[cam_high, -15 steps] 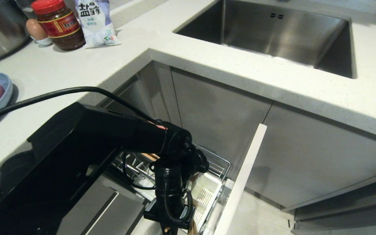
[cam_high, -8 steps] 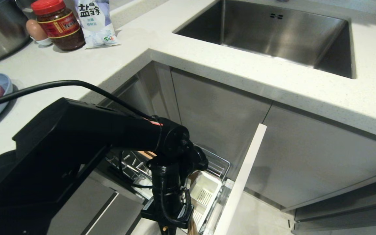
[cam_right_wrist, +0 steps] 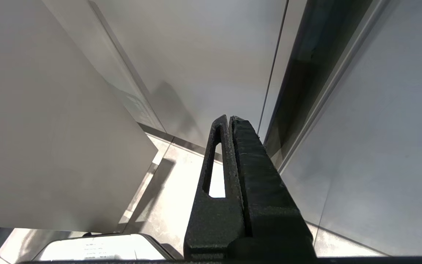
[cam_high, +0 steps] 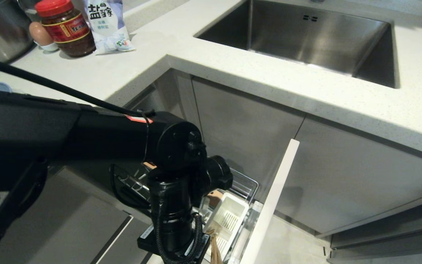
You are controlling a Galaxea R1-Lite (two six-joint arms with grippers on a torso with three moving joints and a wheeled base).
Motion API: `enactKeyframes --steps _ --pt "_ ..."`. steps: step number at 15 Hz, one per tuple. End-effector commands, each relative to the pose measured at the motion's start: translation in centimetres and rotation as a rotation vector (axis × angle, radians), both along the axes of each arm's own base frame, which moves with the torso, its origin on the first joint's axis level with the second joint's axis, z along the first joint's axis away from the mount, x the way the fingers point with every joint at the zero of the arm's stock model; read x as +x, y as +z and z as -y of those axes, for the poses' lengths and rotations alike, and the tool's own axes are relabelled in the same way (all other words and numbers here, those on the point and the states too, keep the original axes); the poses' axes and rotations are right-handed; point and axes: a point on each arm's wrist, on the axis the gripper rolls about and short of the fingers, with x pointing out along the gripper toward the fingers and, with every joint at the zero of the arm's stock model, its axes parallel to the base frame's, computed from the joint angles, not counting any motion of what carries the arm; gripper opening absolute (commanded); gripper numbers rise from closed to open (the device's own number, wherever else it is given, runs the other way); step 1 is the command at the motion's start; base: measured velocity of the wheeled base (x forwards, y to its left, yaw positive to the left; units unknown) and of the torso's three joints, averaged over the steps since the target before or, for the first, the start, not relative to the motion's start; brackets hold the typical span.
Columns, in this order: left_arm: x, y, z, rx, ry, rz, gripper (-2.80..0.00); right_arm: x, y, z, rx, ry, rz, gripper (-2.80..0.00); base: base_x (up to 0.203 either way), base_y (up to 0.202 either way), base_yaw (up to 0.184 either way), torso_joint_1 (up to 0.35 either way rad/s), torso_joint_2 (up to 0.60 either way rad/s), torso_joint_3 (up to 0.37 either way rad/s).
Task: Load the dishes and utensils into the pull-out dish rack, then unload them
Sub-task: Take the chopsticks out of the cupboard
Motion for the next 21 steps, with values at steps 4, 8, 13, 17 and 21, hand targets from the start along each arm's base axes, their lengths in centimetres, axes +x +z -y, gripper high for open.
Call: enactKeyframes --steps 4,8,13,17,21 --pt "-3.7 4.4 -1.6 -0.033 -0.066 0.039 -2.8 0.0 0.0 0.0 0.0 0.001 0.005 -2.8 0.0 0.0 0.0 0.0 0.0 0.0" --pt "-4.8 5.7 -2.0 -0.075 -0.09 0.066 -2.8 0.0 0.0 0.0 0.0 0.001 0.005 -2.8 0.0 0.0 0.0 0.0 0.0 0.0" --pt "-6.5 8.0 -3.6 -0.11 -0.104 0.105 -2.8 0.0 0.0 0.0 0.0 -0.001 0.005 -2.8 0.0 0.0 0.0 0.0 0.0 0.0" --pt "-8.7 11.0 -5.9 -0.168 -0.124 0.187 -2.8 0.0 0.0 0.0 0.0 -0.002 0.005 -2.8 0.0 0.0 0.0 0.0 0.0 0.0" --pt "-11.0 14.5 -9.0 -0.296 -0.129 0.319 -2.8 0.0 0.0 0.0 0.0 0.0 0.005 -2.8 0.0 0.0 0.0 0.0 0.0 0.0"
